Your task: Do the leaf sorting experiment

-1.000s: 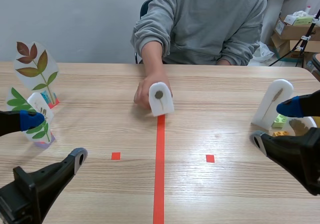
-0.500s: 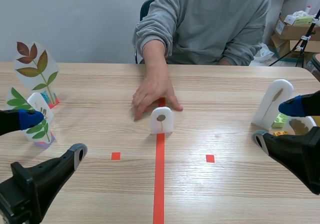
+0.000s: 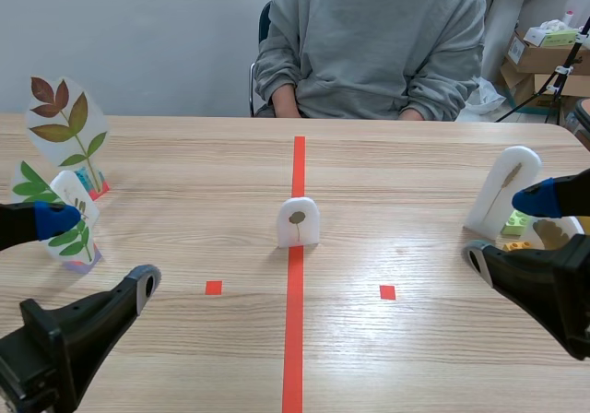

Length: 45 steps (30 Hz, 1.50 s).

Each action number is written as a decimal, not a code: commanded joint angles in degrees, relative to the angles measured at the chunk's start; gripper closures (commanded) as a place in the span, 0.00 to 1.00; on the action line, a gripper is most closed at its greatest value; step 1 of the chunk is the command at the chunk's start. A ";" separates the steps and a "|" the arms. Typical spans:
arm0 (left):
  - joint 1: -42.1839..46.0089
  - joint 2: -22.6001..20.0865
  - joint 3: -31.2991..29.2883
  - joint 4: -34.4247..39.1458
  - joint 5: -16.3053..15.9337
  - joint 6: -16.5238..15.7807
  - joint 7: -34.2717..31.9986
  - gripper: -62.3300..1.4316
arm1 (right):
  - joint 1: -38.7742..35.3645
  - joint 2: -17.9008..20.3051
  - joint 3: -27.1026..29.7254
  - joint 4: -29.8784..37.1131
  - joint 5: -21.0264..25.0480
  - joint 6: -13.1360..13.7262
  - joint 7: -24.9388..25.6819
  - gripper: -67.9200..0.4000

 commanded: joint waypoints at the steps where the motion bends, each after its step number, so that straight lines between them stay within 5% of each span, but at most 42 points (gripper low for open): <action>1: 0.26 0.31 -0.31 1.25 -0.35 -0.04 -0.94 0.00 | 0.55 0.15 0.09 0.15 0.63 0.44 0.22 0.32; 45: 0.26 0.28 -0.31 1.25 -0.37 -0.04 -0.96 0.00 | 0.57 0.15 0.09 0.15 -0.46 0.44 -0.70 0.32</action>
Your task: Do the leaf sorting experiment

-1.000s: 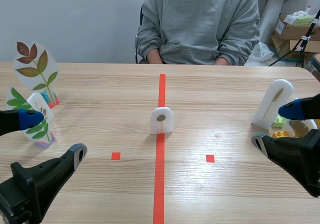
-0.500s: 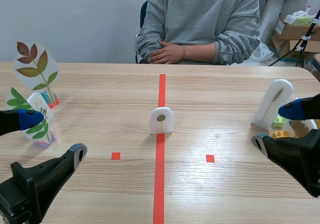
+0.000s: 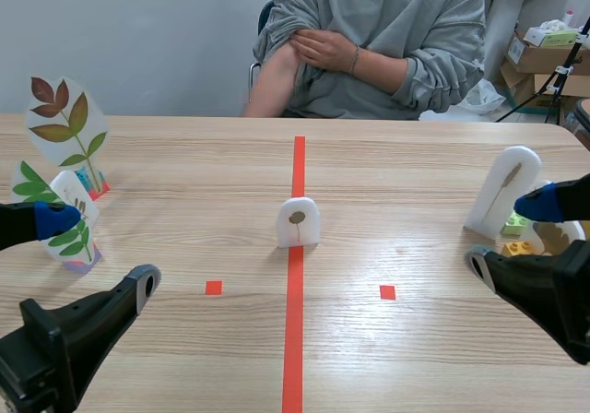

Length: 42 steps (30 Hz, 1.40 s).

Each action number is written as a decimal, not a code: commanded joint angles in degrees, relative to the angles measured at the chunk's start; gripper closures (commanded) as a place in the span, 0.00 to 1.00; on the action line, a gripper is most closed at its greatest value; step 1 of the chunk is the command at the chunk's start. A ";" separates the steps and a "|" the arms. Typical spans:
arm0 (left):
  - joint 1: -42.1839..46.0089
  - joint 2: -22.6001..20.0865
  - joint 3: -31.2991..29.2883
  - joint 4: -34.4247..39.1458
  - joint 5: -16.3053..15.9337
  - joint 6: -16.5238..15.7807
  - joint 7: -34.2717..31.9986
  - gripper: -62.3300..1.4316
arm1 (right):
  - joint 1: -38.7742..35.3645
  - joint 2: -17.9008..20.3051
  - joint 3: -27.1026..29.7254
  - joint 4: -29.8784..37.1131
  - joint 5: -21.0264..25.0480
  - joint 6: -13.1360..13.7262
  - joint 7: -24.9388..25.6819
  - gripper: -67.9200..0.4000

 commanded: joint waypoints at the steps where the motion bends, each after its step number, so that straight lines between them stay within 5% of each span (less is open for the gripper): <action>1: 0.26 0.28 -0.31 1.25 -0.37 -0.04 -0.96 0.00 | 0.57 0.15 0.09 0.15 0.50 0.44 0.42 0.32; 15: 0.24 0.28 -0.31 1.25 -0.37 -0.04 -0.98 0.00 | 2.36 0.15 0.09 -0.13 -0.28 0.44 -6.73 0.32; 24: 0.11 0.31 -0.31 1.25 -0.37 -0.04 -0.96 0.00 | 18.51 0.20 -2.12 -12.24 -6.73 0.44 -8.15 0.32; 34: 0.13 0.59 -0.33 1.22 -0.37 -0.02 -0.90 0.00 | 45.07 0.94 -26.43 -35.95 -9.33 0.44 -7.37 0.32; 42: 0.13 3.34 -0.33 1.18 -0.37 -0.02 0.46 0.00 | 58.27 -2.89 -41.92 -47.32 -17.79 0.44 -2.05 0.32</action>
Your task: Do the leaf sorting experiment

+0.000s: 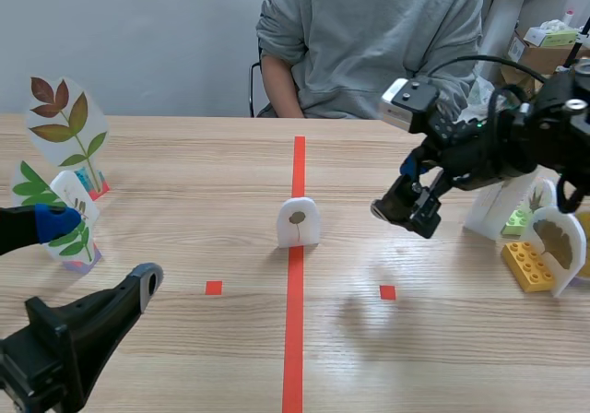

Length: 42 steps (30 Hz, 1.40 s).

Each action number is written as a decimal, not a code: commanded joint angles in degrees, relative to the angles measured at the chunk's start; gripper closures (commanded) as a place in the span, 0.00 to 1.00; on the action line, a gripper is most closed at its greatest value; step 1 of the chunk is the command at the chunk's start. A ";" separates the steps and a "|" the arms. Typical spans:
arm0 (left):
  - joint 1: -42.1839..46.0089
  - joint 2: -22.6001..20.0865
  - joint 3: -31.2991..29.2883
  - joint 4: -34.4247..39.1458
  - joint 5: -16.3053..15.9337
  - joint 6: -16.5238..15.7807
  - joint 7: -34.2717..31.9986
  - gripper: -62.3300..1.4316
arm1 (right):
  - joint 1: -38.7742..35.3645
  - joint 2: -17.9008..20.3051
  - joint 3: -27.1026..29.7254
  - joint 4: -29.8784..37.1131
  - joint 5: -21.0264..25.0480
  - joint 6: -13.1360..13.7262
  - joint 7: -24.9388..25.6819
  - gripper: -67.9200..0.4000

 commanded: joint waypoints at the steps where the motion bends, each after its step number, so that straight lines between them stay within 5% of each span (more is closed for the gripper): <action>1: 0.15 0.94 -0.31 1.18 -0.37 -0.04 -0.17 0.00 | 2.14 -1.01 -0.76 0.74 -1.36 0.66 1.70 0.32; 9: 0.15 1.68 -0.50 1.18 -0.37 -0.04 1.09 0.00 | 7.45 -7.32 -8.68 -8.90 -7.39 0.66 8.09 0.33; 21: 0.13 1.66 -0.63 1.18 -0.37 -0.02 1.09 0.00 | 8.52 -14.97 -10.10 -19.54 -15.15 0.66 15.21 0.34; 27: 0.15 1.66 -0.63 1.18 -0.37 -0.02 1.29 0.00 | 8.50 -15.34 -12.70 -19.58 -15.82 0.66 16.39 0.35; 42: 0.13 1.66 -0.63 1.18 -0.37 -0.02 1.27 0.00 | 8.50 -15.30 -13.60 -19.52 -16.65 0.66 18.62 0.58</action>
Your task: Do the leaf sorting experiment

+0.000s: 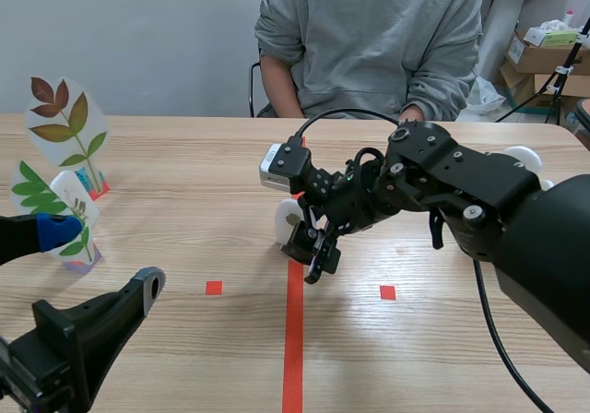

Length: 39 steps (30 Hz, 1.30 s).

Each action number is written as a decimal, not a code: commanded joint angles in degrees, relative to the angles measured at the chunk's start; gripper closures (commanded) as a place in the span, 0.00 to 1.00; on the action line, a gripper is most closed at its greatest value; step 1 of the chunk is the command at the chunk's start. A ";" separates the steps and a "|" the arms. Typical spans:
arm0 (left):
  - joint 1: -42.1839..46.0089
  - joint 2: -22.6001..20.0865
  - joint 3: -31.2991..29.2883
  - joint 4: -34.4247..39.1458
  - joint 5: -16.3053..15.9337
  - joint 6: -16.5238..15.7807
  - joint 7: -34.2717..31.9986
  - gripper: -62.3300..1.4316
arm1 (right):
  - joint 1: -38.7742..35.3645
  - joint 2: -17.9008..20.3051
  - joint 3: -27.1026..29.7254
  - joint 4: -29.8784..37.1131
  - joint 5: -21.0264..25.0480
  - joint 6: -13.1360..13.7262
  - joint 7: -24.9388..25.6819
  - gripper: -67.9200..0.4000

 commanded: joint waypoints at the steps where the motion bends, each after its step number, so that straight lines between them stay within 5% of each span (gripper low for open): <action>1: 0.13 0.15 -0.52 1.18 -0.37 -0.02 -0.61 0.00 | 1.77 0.28 0.07 1.55 0.44 0.66 0.83 0.63; 4: 0.13 0.15 -0.52 1.18 -0.37 -0.02 -0.61 0.00 | 1.75 0.31 0.07 1.55 0.44 0.66 0.83 0.77; 13: 0.13 0.15 -0.52 1.18 -0.37 -0.02 -0.61 0.00 | 1.75 0.28 0.07 1.55 0.44 0.66 0.85 0.93; 20: 0.13 0.15 -0.52 1.18 -0.37 -0.02 -0.61 0.00 | 1.75 0.44 0.17 2.54 0.52 0.66 0.61 0.97; 24: 0.13 0.15 -0.52 1.18 -0.37 -0.02 -0.61 0.00 | 1.57 1.51 0.22 5.18 4.98 0.66 -4.79 0.97; 33: 0.13 0.15 -0.52 1.18 -0.37 -0.02 -0.63 0.00 | -6.25 10.95 7.58 18.80 21.07 -7.28 -16.00 0.97; 39: 0.13 0.15 -0.52 1.18 -0.37 -0.02 -0.61 0.00 | -15.45 15.30 18.88 25.33 24.15 -11.19 -18.21 0.97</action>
